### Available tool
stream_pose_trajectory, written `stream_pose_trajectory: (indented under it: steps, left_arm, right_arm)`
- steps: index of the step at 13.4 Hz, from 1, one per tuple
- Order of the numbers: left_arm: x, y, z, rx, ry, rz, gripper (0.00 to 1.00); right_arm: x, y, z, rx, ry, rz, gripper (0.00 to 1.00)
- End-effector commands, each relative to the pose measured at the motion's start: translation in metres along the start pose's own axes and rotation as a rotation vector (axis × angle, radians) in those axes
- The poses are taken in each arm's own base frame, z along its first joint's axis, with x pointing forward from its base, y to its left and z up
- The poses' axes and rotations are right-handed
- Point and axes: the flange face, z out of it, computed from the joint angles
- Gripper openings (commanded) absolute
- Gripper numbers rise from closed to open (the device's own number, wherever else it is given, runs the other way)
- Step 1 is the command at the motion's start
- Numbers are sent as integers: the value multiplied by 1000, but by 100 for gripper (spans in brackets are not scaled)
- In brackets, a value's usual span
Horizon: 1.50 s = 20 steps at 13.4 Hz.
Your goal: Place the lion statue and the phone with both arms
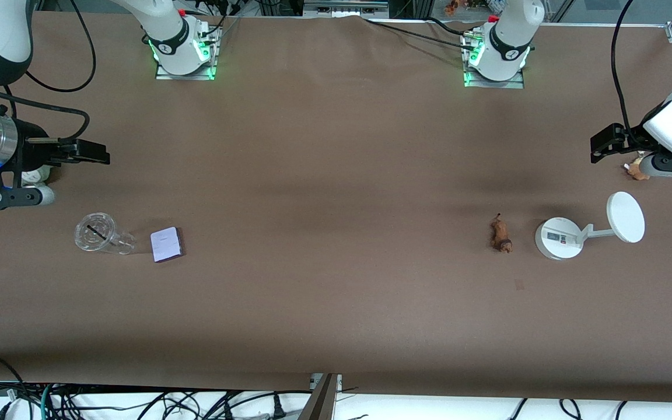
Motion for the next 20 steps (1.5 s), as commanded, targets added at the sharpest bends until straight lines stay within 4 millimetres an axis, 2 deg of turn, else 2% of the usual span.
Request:
stream_pose_trajectory:
  steps: [1,7,11,14,16,20]
  left_arm:
    - [-3,2,-6,-19,3,1,100]
    - [-4,3,-7,-19,4,3,100]
    - [-3,3,-6,-20,3,3,100]
    - [-3,3,-8,-20,8,2,100]
    - [-2,3,-6,-20,3,4,100]
    - [-1,2,-6,-20,3,1,100]
  right_arm:
    - [2,-2,-2,-16,-6,15,100]
    - [-1,-3,1,-20,-34,20,100]
    - [-5,21,-4,10,-34,25,100]
    - [-13,22,-13,-47,-15,6,100]
    - [-24,21,-7,-60,-11,17,100]
    - [-58,27,-2,-64,146,4,100]
